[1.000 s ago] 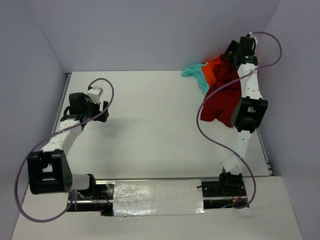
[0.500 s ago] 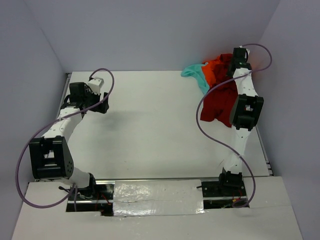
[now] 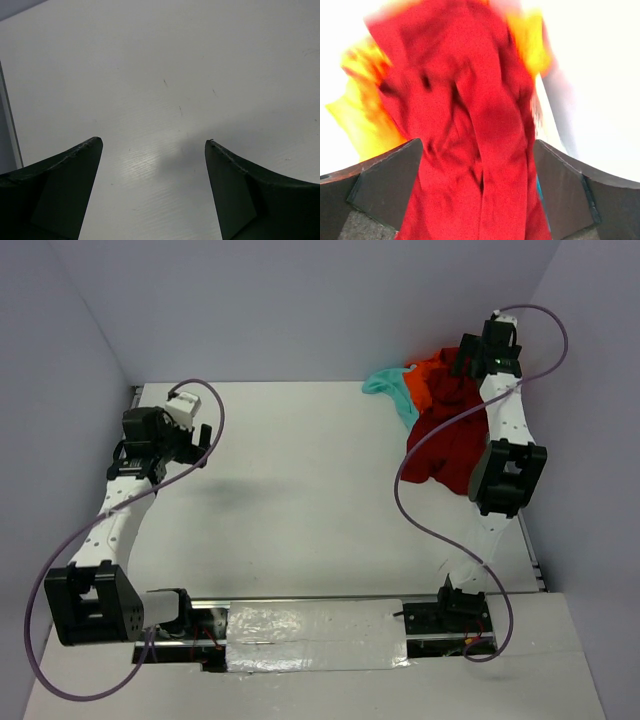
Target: Fold and stack the t-shirts
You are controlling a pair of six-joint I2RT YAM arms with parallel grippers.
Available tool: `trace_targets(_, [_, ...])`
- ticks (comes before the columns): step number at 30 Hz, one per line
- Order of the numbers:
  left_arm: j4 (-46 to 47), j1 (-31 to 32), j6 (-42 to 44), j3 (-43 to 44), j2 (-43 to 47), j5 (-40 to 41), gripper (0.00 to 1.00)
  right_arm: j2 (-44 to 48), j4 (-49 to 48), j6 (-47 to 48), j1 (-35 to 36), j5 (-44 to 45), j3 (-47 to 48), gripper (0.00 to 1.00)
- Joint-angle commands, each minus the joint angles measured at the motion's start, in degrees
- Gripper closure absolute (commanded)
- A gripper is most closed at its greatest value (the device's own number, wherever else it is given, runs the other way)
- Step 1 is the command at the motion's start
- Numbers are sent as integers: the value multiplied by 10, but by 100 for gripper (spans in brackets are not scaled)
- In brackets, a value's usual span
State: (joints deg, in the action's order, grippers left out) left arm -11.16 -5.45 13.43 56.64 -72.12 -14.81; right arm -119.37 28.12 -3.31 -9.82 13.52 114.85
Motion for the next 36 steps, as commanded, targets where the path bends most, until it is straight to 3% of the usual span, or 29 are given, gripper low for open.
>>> trace_targets(1, [5, 2, 12, -11, 22, -2, 4, -55, 35, 24, -11, -40, 92, 0])
trace_targets(5, [-9, 1, 20, 2, 19, -1, 3, -143, 86, 18, -11, -18, 167, 0])
trace_targets(9, [-18, -1, 25, 20, 4, 10, 3, -157, 48, 9, -12, 7, 125, 2])
trace_targets(12, [-19, -3, 21, 30, -6, 14, 2, -175, 45, 16, -9, 5, 130, 10])
trace_targets(15, [-24, -3, 18, 36, -13, 14, 2, -191, 61, 20, -5, 19, 155, 35])
trace_targets(16, [-26, -5, 19, 40, -16, 14, 2, -190, 61, 20, -5, 23, 153, 54])
trace_targets(18, [-26, -4, 19, 40, -18, 13, 2, -174, 42, 20, -5, 27, 128, 70])
trace_targets(19, [-26, -4, 19, 40, -20, 13, 2, -167, 35, 21, -4, 27, 116, 86])
trace_targets(21, [-22, -5, 18, 37, -21, 15, 2, -145, 29, 23, -4, 46, 97, 99])
trace_targets(28, [-12, -5, 17, 33, -21, 10, 2, -23, 19, 44, 2, 72, 65, 100])
trace_targets(36, [10, -5, -9, 29, -2, 5, 1, 223, -126, 29, 45, 111, -108, 100])
